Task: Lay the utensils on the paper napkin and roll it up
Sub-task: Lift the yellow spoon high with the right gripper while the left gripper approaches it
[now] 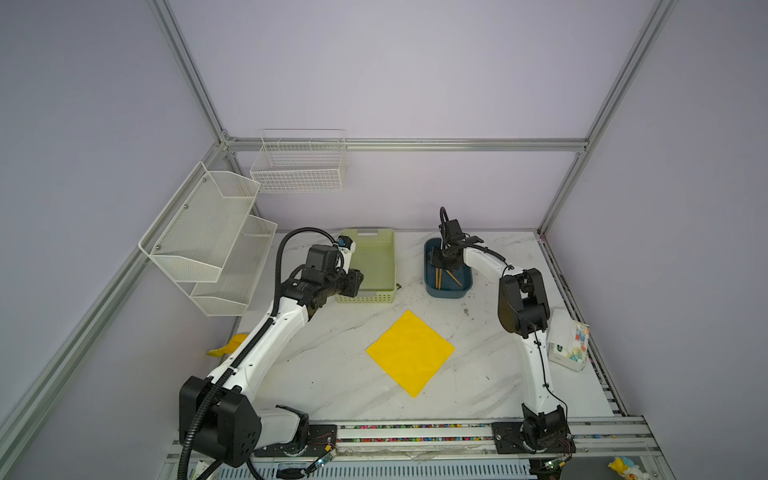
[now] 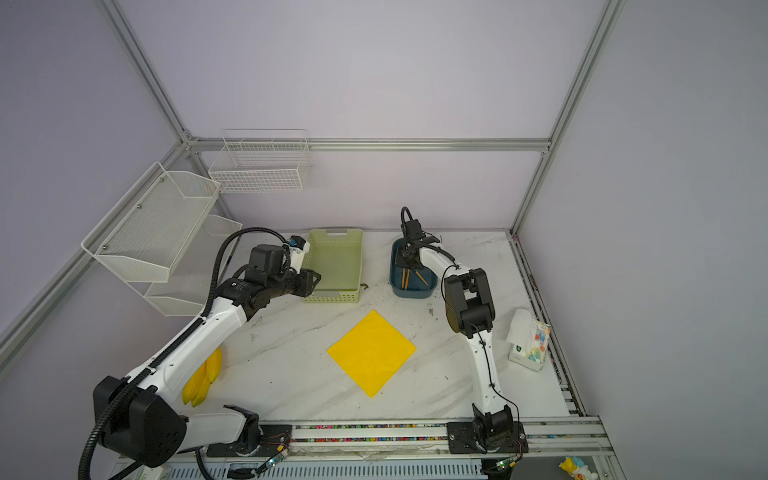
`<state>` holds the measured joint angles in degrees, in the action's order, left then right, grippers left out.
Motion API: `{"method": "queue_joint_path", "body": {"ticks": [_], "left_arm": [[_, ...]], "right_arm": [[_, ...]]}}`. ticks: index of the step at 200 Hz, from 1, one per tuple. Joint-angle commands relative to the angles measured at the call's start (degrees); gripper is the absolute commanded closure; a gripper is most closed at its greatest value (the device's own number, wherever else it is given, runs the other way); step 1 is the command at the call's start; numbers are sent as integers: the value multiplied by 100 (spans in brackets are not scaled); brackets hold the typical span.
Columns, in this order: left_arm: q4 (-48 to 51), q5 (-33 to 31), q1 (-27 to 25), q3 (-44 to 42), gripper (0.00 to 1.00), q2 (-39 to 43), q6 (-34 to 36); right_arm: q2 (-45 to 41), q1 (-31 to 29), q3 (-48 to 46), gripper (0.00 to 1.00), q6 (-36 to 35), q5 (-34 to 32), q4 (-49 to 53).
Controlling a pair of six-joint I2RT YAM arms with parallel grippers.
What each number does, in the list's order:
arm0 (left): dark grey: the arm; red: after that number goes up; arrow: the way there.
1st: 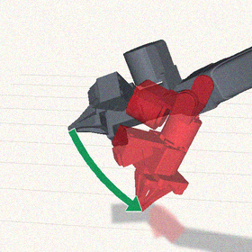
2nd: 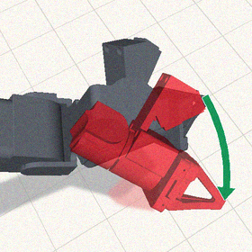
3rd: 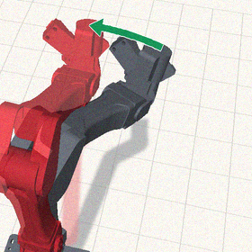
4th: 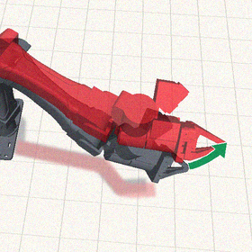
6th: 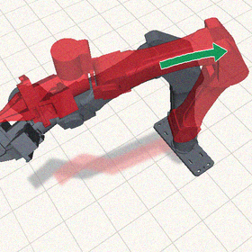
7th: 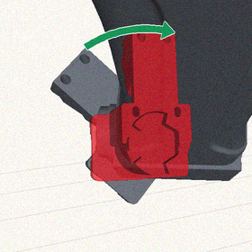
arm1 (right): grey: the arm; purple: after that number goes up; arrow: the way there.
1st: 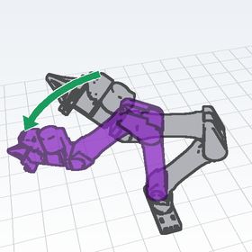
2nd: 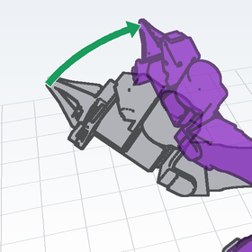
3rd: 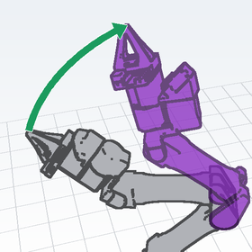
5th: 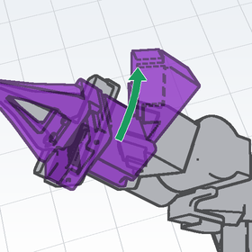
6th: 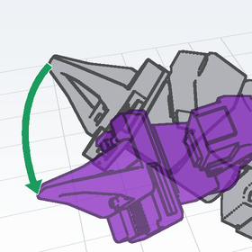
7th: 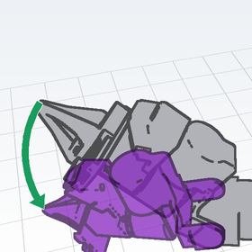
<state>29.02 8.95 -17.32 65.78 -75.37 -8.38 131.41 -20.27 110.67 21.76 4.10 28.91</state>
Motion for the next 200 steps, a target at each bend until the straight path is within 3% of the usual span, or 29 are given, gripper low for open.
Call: {"method": "queue_joint_path", "body": {"ticks": [1,38,89,154,176,200], "left_arm": [[-505,866,26,188,58,72,-276],[-1045,1729,10,384,58,-91,-858],[-1806,2667,-67,653,58,-280,-1449],[-3076,3473,-196,808,57,-211,-2141],[-3278,3543,-279,987,57,-183,-2190],[-3245,3483,-333,1163,57,-162,-2104]], "right_arm": [[-741,19,-238,98,-65,47,-496],[-1484,38,-724,100,-185,275,-860],[-2755,33,-1841,100,-159,1851,-2499],[-3719,-62,-2813,100,393,3889,-4904],[-3890,-215,-3050,100,666,4210,-5645],[-3904,-411,-2904,100,670,4338,-5572]]}}
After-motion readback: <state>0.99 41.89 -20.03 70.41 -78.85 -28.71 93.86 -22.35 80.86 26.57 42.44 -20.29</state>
